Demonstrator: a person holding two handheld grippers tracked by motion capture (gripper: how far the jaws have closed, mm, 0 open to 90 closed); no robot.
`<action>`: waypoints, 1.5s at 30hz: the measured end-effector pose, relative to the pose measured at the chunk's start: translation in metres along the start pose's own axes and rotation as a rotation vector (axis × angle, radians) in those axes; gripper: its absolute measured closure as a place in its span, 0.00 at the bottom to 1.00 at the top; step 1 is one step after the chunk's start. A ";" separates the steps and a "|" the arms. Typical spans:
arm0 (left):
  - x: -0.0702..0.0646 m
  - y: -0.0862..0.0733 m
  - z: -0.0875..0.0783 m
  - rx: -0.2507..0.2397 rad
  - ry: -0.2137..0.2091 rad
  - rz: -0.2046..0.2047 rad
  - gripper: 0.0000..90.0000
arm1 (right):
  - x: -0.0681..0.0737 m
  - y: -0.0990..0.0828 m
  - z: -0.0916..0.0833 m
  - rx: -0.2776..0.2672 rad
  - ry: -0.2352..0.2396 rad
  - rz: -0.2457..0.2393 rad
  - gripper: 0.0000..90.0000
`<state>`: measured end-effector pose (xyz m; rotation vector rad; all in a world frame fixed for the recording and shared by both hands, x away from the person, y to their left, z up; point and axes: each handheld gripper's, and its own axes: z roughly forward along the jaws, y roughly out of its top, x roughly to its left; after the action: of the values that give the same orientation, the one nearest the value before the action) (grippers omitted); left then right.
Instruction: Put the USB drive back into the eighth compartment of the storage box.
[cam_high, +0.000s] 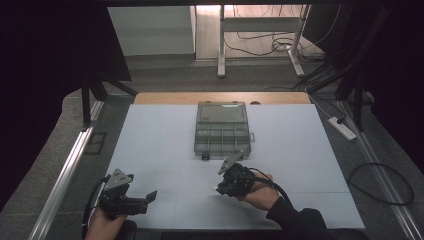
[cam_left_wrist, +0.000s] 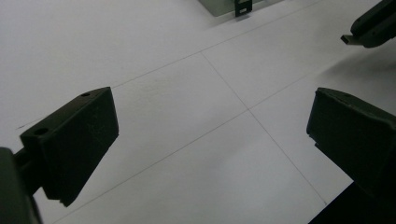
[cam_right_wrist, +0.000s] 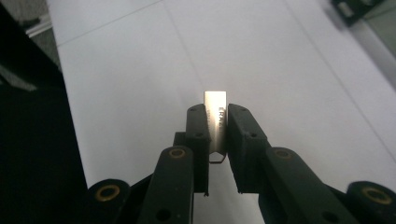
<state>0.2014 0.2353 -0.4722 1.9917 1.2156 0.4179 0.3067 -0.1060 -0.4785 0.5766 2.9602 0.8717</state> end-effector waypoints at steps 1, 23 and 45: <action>0.000 0.000 0.000 0.000 0.000 0.000 0.02 | -0.002 0.000 -0.001 -0.005 -0.002 0.006 0.88; 0.000 0.000 0.001 0.003 0.002 -0.003 0.02 | -0.037 0.002 -0.022 -0.079 -0.078 0.087 0.88; 0.001 0.000 0.001 0.003 0.000 -0.009 0.03 | -0.076 0.009 -0.032 -0.119 -0.166 0.148 0.88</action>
<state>0.2025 0.2353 -0.4725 1.9876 1.2259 0.4119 0.3777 -0.1421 -0.4541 0.8268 2.7251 0.9519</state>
